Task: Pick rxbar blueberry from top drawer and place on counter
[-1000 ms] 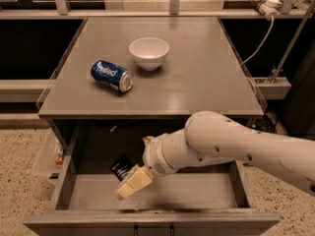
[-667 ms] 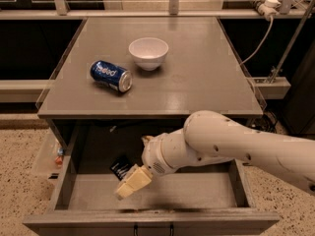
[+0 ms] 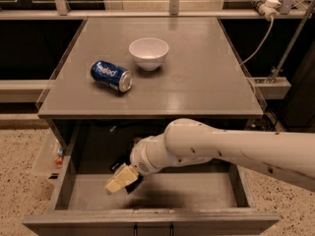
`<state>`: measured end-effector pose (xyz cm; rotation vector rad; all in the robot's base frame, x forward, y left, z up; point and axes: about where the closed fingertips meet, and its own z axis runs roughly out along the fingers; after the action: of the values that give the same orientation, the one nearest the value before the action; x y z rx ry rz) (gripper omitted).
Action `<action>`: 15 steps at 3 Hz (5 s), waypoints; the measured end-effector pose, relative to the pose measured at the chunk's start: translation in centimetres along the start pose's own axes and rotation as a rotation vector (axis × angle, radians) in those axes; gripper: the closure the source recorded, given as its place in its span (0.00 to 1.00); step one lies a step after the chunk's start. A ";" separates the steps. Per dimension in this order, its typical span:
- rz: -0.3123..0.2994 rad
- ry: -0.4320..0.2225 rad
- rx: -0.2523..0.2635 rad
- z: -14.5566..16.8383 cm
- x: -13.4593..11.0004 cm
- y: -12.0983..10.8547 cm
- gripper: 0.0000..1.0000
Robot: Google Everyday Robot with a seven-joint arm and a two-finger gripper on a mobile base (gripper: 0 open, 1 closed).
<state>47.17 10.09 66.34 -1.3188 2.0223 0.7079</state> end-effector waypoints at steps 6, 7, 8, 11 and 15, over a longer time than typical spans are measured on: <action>-0.034 0.056 0.087 6.4 4.1 2.7 0.00; -0.037 0.056 0.088 6.5 4.0 2.7 0.18; -0.037 0.056 0.088 6.5 4.0 2.7 0.43; -0.037 0.056 0.088 6.5 4.0 2.7 1.00; -0.044 0.053 0.094 3.9 2.6 2.6 1.00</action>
Offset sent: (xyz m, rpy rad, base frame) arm -0.0048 0.0053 -0.0038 -0.0174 -0.0431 -0.0025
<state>44.71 12.27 62.11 -1.3358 2.0355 0.5562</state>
